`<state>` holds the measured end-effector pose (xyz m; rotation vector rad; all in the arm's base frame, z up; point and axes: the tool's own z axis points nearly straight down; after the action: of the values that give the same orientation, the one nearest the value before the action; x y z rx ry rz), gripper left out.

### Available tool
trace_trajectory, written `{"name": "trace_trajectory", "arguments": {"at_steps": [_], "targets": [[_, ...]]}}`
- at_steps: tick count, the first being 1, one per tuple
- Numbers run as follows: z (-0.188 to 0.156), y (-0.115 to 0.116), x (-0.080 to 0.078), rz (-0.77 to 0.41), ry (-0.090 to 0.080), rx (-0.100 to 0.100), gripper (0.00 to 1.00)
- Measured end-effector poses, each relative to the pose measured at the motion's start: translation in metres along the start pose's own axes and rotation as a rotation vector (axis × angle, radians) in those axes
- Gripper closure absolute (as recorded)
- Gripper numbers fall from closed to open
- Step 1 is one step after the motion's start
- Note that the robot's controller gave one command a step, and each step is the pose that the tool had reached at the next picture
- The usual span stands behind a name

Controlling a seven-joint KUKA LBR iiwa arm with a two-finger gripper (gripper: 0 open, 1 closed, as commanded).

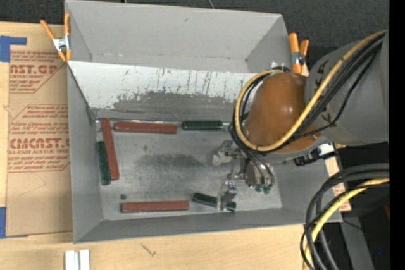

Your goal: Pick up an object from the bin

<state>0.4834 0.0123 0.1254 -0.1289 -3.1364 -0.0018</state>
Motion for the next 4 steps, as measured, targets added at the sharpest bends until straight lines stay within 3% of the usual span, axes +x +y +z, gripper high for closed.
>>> {"name": "trace_trajectory", "arguments": {"at_steps": [1,2,3,4], "targets": [[0.009,0.001,0.003,0.036,-0.002,0.000,0.00],[0.052,0.014,0.001,0.001,-0.017,0.001,0.00],[0.051,0.012,0.000,0.062,-0.016,-0.004,1.00],[0.051,0.012,0.000,0.066,-0.016,-0.005,1.00]]}}
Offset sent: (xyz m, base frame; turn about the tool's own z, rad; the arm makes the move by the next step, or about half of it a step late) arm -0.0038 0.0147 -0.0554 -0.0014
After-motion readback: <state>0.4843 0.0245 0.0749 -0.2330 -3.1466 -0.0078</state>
